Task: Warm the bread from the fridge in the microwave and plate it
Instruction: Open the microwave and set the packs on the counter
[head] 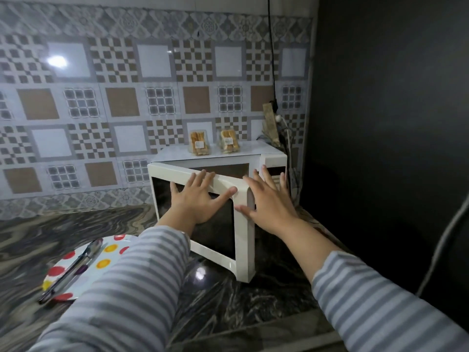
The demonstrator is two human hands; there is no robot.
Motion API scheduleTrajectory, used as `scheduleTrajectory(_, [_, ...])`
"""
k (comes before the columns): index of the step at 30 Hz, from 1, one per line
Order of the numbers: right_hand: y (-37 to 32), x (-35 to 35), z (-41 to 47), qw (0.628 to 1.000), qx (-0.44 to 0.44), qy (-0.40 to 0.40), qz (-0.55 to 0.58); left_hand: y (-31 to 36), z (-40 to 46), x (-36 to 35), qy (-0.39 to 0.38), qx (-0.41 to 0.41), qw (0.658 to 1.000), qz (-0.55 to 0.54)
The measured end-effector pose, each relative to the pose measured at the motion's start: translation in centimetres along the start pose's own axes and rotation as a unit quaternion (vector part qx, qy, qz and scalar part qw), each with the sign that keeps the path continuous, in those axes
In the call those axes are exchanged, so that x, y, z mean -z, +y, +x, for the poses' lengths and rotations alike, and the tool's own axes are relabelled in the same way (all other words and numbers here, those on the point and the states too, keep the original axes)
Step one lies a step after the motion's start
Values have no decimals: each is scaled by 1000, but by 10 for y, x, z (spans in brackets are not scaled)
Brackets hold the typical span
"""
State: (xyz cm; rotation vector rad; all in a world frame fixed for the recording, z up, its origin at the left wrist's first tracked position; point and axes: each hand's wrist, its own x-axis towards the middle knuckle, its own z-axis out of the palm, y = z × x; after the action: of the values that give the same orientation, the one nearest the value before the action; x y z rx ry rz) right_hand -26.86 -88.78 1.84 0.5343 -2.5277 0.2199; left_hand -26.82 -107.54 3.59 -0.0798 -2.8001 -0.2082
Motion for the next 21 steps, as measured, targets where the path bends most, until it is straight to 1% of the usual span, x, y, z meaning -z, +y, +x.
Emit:
scheduleTrajectory(3, [-38, 10, -20, 1000, 7, 4, 9, -19, -31, 18, -15, -18, 1000, 20])
scheduleTrajectory(8, [-96, 23, -45, 999, 32, -2, -8, -56, -73, 50, -46, -31, 997, 51])
scheduleTrajectory(12, [-138, 31, -53, 998, 49, -18, -23, -86, -101, 65, -40, -52, 995, 79])
scheduleTrajectory(18, [-174, 34, -52, 997, 73, -33, -24, -121, -121, 77, -24, -51, 994, 93])
scheduleTrajectory(21, [-178, 36, -53, 994, 94, -48, 8, -129, -125, 84, -20, -48, 996, 76])
